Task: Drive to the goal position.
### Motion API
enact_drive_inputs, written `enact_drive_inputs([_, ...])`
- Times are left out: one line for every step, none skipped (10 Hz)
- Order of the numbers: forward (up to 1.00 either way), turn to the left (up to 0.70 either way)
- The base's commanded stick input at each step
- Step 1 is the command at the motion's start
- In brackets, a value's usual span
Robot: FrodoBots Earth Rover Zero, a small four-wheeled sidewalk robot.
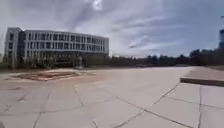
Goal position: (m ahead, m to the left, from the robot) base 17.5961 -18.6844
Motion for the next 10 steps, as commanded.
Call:
enact_drive_inputs([0.5, 0.0])
enact_drive_inputs([0.5, 0.0])
enact_drive_inputs([0.5, 0.0])
enact_drive_inputs([0.5, 0.0])
enact_drive_inputs([0.5, 0.0])
enact_drive_inputs([0.5, 0.0])
enact_drive_inputs([0.5, 0.0])
enact_drive_inputs([0.5, 0.0])
enact_drive_inputs([0.5, 0.0])
enact_drive_inputs([0.5, 0.0])
